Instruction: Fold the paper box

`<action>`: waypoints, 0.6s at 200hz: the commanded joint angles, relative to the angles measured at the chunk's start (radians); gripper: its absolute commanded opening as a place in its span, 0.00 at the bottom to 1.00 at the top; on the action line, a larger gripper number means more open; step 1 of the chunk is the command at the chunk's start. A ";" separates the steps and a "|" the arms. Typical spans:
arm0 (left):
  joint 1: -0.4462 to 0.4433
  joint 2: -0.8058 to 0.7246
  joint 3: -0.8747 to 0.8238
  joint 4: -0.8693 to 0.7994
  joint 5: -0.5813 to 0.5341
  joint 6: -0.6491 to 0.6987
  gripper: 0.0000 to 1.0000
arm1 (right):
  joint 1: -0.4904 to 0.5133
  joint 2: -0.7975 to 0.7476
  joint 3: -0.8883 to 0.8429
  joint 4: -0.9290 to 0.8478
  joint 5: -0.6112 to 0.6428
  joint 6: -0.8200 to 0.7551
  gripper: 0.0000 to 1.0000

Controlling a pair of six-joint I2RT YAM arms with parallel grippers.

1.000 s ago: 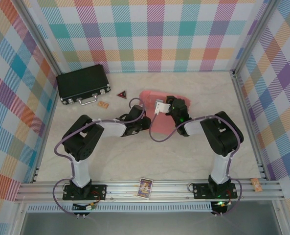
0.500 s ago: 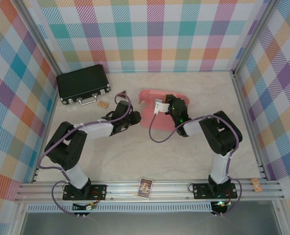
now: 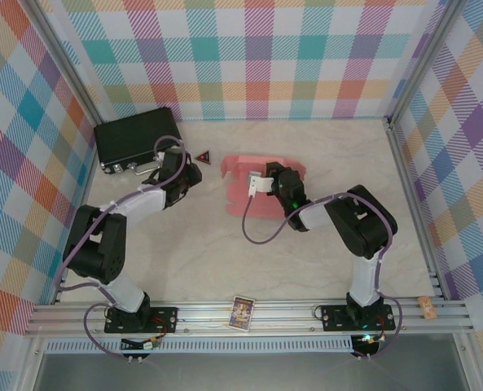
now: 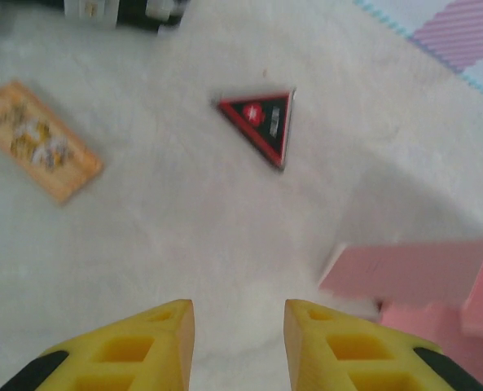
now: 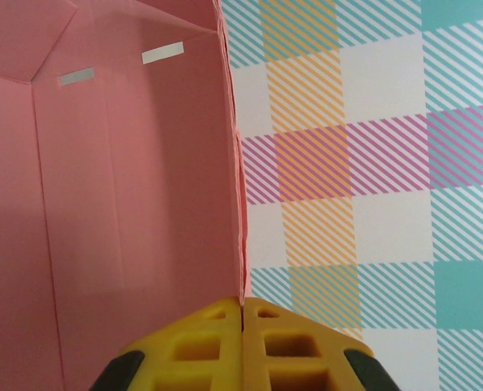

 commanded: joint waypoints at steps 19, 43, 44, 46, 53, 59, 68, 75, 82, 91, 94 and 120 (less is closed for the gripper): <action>0.019 0.131 0.176 -0.068 -0.019 0.073 0.36 | 0.023 0.014 0.005 0.041 -0.011 0.017 0.00; 0.021 0.227 0.290 -0.118 0.007 0.112 0.37 | 0.030 0.014 0.006 0.037 -0.012 0.021 0.00; 0.021 0.232 0.297 -0.121 0.010 0.113 0.37 | 0.030 0.015 0.007 0.038 -0.012 0.020 0.00; 0.021 0.240 0.310 -0.130 0.015 0.116 0.37 | 0.031 0.015 0.007 0.040 -0.011 0.019 0.00; 0.021 0.266 0.347 -0.154 0.031 0.124 0.37 | 0.031 0.017 0.007 0.042 -0.010 0.017 0.00; 0.021 0.284 0.370 -0.166 0.052 0.132 0.38 | 0.032 0.017 0.007 0.043 -0.008 0.015 0.00; 0.021 0.310 0.399 -0.181 0.076 0.140 0.39 | 0.032 0.017 0.008 0.043 -0.006 0.014 0.00; 0.021 0.329 0.423 -0.198 0.096 0.146 0.40 | 0.034 0.016 0.009 0.042 -0.005 0.015 0.00; 0.021 0.349 0.442 -0.209 0.124 0.157 0.42 | 0.033 0.016 0.010 0.039 -0.005 0.014 0.00; 0.021 0.376 0.470 -0.235 0.149 0.169 0.42 | 0.033 0.015 0.011 0.041 -0.005 0.014 0.00; 0.020 0.384 0.477 -0.241 0.158 0.172 0.42 | 0.034 0.016 0.011 0.041 -0.005 0.014 0.00; 0.019 0.434 0.519 -0.282 0.243 0.190 0.43 | 0.033 0.020 0.020 0.037 0.001 0.013 0.00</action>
